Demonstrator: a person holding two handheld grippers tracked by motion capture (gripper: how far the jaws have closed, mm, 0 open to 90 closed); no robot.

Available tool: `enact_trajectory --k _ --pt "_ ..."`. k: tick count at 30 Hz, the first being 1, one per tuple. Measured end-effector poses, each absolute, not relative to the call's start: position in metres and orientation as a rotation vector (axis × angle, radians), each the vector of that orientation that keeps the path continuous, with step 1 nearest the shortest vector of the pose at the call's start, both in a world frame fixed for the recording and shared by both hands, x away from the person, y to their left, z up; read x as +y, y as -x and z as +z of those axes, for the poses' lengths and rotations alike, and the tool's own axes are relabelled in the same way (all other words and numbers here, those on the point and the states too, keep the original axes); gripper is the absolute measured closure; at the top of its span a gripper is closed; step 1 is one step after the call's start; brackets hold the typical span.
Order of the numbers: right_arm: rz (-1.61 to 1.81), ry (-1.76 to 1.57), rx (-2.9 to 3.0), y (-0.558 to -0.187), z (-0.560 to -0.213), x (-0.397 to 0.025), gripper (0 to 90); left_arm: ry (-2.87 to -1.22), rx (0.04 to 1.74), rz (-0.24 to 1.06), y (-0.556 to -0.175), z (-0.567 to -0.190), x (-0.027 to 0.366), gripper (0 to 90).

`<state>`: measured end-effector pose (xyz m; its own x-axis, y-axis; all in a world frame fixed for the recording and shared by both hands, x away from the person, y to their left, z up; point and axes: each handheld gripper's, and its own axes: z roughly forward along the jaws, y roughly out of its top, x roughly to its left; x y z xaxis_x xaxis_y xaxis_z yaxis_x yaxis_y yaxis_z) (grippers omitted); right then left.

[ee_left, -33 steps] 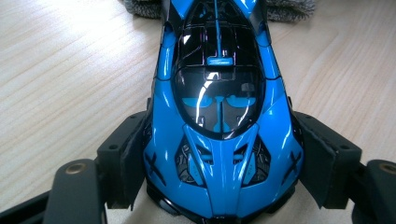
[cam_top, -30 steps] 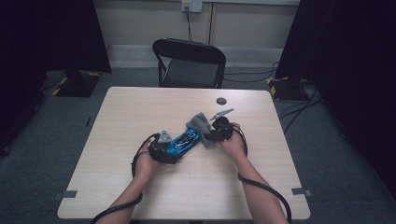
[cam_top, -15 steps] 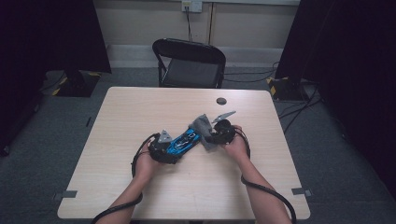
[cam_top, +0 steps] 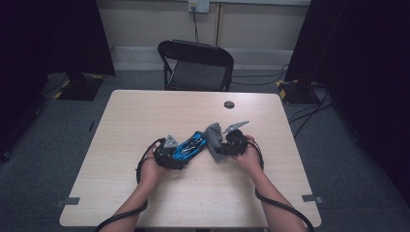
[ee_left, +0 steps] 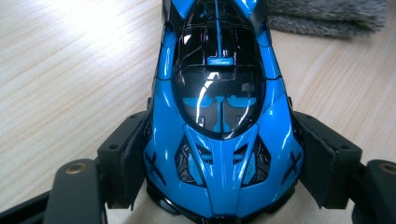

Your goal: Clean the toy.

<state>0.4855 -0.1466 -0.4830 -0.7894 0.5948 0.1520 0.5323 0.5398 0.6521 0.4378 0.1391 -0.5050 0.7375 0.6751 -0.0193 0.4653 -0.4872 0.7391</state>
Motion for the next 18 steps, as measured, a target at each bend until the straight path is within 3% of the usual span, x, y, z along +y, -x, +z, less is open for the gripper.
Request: enact_trajectory --k 18 --pt "1.098 -0.925 2.724 -0.45 -0.481 -0.169 73.4 -2.174 0.861 0.355 -0.437 -0.505 0.139 25.9"
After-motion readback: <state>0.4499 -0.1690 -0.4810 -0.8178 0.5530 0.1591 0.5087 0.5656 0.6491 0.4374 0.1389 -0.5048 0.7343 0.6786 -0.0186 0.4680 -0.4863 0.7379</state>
